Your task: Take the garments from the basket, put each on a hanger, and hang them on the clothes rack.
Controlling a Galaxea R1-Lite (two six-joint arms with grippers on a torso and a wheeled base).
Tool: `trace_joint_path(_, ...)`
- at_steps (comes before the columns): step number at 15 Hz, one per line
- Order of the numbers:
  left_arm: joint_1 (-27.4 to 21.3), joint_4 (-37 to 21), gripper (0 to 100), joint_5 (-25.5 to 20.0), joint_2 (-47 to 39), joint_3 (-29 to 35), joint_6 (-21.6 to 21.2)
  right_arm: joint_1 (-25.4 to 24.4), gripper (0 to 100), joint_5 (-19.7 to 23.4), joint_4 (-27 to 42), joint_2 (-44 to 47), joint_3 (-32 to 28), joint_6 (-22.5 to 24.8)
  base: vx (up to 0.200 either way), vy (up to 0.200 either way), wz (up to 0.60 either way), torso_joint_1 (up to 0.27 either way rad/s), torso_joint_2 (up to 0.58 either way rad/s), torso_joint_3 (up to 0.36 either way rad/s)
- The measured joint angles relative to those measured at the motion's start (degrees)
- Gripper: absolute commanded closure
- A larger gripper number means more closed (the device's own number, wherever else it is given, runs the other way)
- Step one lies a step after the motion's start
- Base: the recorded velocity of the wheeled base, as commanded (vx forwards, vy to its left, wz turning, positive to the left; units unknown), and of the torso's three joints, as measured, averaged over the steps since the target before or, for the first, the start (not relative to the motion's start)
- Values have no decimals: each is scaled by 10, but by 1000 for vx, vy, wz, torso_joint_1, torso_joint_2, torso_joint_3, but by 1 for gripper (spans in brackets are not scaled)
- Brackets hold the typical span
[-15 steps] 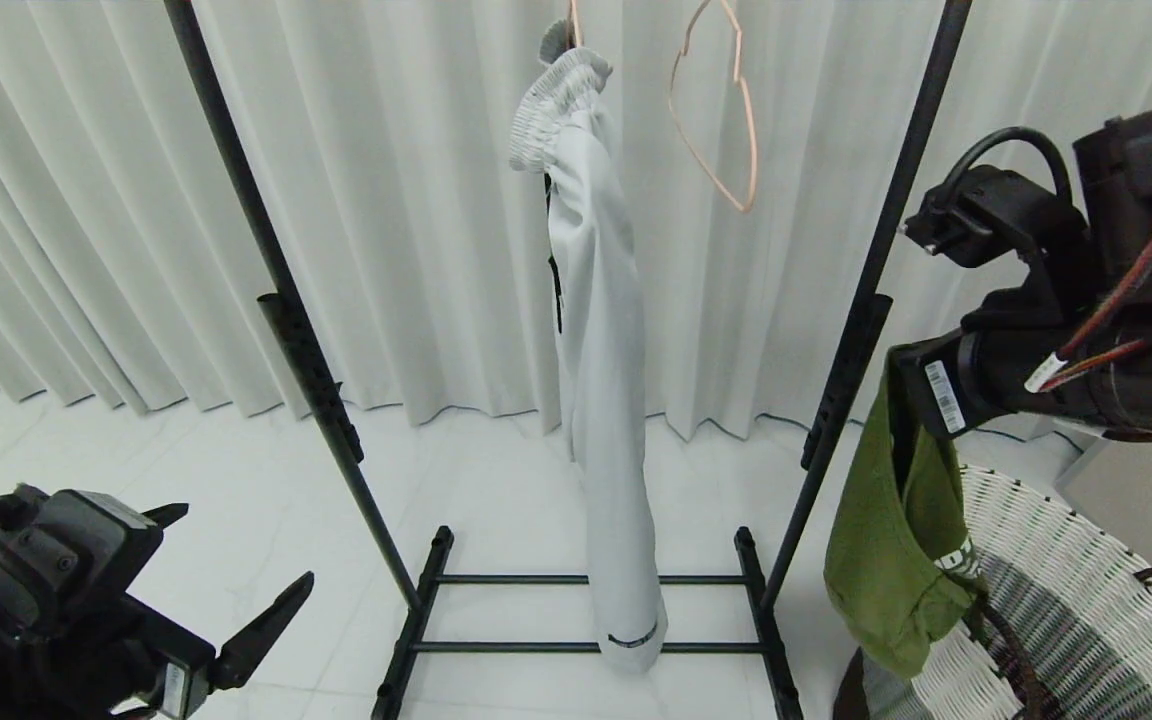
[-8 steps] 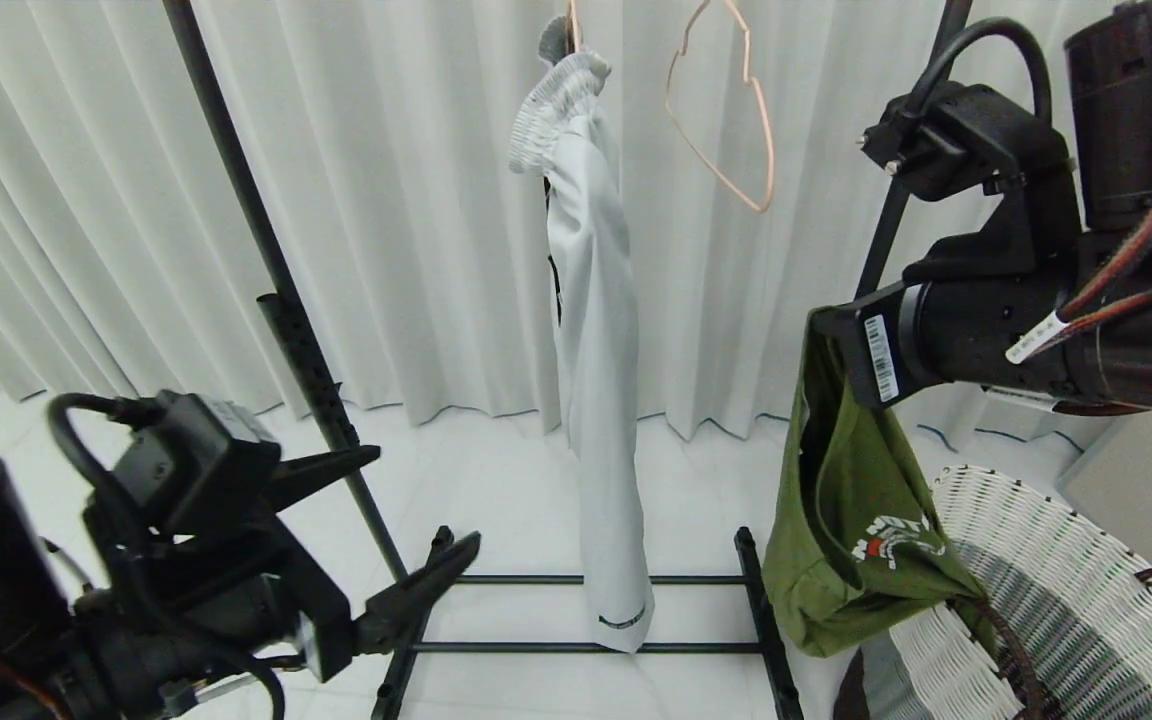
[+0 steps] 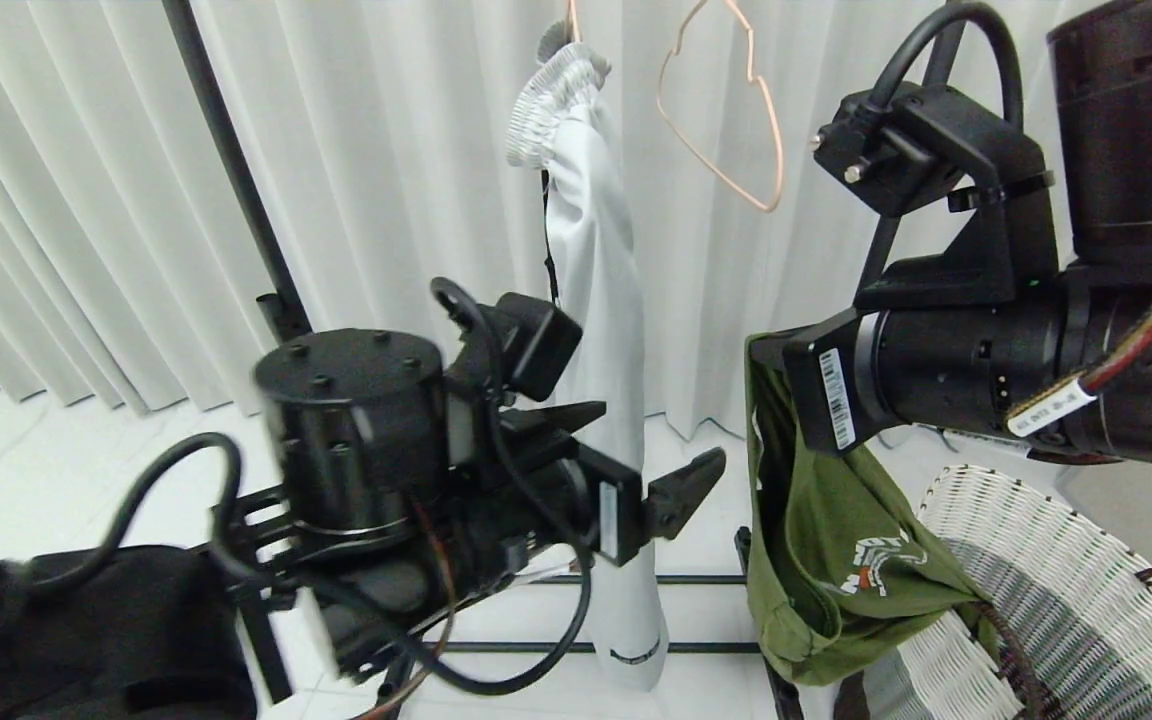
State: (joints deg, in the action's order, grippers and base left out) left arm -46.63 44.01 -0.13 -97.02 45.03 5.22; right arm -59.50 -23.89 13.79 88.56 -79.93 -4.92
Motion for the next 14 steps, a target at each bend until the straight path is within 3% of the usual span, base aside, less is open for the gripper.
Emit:
trace_joint_path(3,-8,0,0,24,-83,75,29,-1,100,-1,0,-1,0,1,0,0,0,0,0,0)
trace_joint_path(7,-16,0,0,33,-130,89,30,-1,100,0,-1,-1,2,0,0,0,0,0,0,0)
trace_joint_path(14,-31,0,0,42,-69,6,36,1,100,-3,-11,4,8,1,0,0,0,0,0,0)
